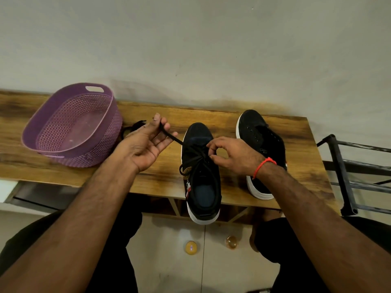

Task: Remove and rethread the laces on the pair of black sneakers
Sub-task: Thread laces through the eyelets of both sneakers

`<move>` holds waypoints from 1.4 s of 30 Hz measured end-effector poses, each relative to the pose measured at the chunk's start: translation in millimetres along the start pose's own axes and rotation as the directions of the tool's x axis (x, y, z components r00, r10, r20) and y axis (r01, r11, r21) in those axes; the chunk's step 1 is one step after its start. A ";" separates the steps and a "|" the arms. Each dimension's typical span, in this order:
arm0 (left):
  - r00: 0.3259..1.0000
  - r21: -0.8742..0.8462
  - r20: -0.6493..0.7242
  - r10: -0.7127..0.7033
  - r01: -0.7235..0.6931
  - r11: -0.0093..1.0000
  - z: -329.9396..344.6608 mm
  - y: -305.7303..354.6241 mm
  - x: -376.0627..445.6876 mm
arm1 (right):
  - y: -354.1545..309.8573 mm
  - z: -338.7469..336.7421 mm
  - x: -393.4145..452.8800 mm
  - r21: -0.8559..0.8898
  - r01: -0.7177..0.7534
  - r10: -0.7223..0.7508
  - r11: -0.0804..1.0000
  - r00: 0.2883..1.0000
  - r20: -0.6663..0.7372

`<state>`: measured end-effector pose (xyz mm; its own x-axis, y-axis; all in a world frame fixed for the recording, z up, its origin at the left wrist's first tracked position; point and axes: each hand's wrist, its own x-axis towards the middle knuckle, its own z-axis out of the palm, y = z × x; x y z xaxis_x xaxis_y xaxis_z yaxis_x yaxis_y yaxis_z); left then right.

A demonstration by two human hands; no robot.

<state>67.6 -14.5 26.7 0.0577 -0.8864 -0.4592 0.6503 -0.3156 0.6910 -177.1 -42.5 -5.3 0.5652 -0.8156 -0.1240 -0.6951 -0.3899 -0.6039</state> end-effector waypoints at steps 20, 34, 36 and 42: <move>0.950 0.865 0.199 0.240 -0.285 0.413 7.2 -16.1 -11.1 | -4.6 -4.0 -0.3 0.157 -0.093 0.104 0.983 0.992 -0.065; 0.918 0.949 0.313 0.244 -0.309 -0.052 12.8 -40.7 -14.6 | -12.0 -3.2 2.1 0.193 -0.133 0.140 0.972 0.990 -0.024; 0.911 0.951 0.308 0.273 -0.307 -0.050 12.4 -42.4 -13.5 | -11.5 -2.2 3.3 0.214 -0.126 0.134 0.969 0.991 -0.022; 0.906 0.946 0.323 0.272 -0.321 -0.054 12.5 -51.3 -11.3 | -9.2 -2.5 1.5 0.335 -0.102 0.114 0.936 0.993 -0.015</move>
<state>24.1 7.4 3.4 -0.0151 -0.9987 -0.0479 -0.7697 -0.0190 0.6382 -171.0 -41.2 2.1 0.4755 -0.8612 -0.1798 -0.5597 -0.1384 -0.8171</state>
